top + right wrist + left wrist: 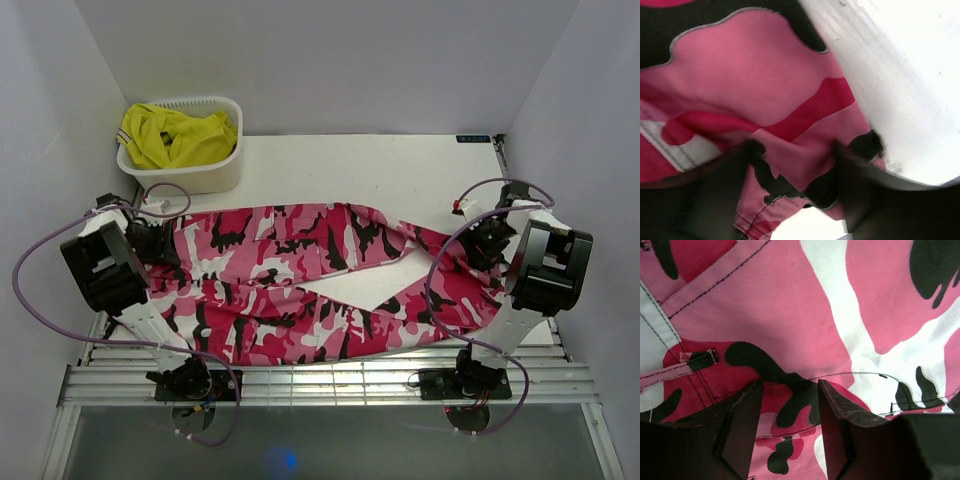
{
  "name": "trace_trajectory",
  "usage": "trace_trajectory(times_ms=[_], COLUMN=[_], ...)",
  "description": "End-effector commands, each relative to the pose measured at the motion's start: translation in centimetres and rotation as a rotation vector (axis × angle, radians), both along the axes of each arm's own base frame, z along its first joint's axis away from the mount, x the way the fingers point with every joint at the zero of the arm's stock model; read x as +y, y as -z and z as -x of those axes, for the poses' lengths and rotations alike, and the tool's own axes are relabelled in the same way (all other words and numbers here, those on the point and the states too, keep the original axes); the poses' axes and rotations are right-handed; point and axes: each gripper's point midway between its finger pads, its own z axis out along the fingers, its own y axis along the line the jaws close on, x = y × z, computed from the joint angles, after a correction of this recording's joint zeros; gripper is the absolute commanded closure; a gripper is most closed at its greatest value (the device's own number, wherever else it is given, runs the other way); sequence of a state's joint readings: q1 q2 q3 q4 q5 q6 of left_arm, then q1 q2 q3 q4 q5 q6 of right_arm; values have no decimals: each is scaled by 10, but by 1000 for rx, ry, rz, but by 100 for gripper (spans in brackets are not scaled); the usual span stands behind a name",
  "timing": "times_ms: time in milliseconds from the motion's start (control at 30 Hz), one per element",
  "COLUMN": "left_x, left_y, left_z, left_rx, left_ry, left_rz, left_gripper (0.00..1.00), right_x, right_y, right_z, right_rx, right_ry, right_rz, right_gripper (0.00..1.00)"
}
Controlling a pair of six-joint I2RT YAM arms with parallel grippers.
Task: Fold and stack the trousers
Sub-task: Flatten the trousers out
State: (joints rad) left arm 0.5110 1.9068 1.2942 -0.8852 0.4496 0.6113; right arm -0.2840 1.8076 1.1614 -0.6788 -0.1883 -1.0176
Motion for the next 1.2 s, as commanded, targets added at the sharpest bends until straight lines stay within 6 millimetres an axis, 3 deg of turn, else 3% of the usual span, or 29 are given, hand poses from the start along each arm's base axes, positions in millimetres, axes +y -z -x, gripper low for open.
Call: trace_trajectory(times_ms=[0, 33, 67, 100, 133, 167, 233, 267, 333, 433, 500, 533, 600, 633, 667, 833, 1000, 1167], left_x=[0, 0, 2, 6, 9, 12, 18, 22, 26, 33, 36, 37, 38, 39, 39, 39, 40, 39], left_y=[6, 14, 18, 23, 26, 33, 37, 40, 41, 41, 40, 39, 38, 39, 38, 37, 36, 34], left_z=[0, 2, 2, 3, 3, 3, 2, -2, -6, -15, -20, -21, -23, -23, -22, -22, -23, -25], left_rx=[3, 27, 34, 55, 63, 79, 93, 96, 96, 92, 85, 84, 83, 85, 86, 81, 77, 73], left_ry=[-24, -29, -38, -53, -59, -63, -70, -73, -77, -84, -83, -82, -75, -77, -75, -66, -63, -68], left_rz=[-25, -22, -29, -47, -60, -67, -93, -100, -111, -123, -128, -131, -136, -137, -136, -142, -153, -153], left_gripper=[42, 47, 52, 58, 69, 73, 84, 87, 91, 94, 95, 95, 96, 96, 96, 95, 95, 94], right_x=[-4, -5, -7, -9, -12, -15, -23, -27, -33, -39, -40, -41, -38, -38, -35, -29, -23, -29], right_y=[6, 5, -2, -9, -16, -37, -59, -77, -94, -110, -105, -107, -101, -97, -92, -84, -93, -67], right_z=[-12, -13, -17, -22, -25, -35, -46, -55, -65, -82, -86, -96, -93, -98, -92, -107, -140, -167], right_rx=[-38, -42, -63, -86, -105, -162, -227, -281, -332, -366, -327, -330, -272, -244, -193, -161, -224, -249], right_ry=[21, 17, 11, 8, 11, 9, -15, -29, -57, -71, -69, -64, -68, -60, -54, -3, 30, 72], right_rz=[41, 48, 58, 73, 84, 99, 135, 161, 198, 226, 212, 204, 173, 156, 135, 61, 22, 71], right_gripper=[40, 67, 83, 92, 92, 92, 92, 92, 92, 92, 92, 90, 69, 33, 23, 19, 21, 20])
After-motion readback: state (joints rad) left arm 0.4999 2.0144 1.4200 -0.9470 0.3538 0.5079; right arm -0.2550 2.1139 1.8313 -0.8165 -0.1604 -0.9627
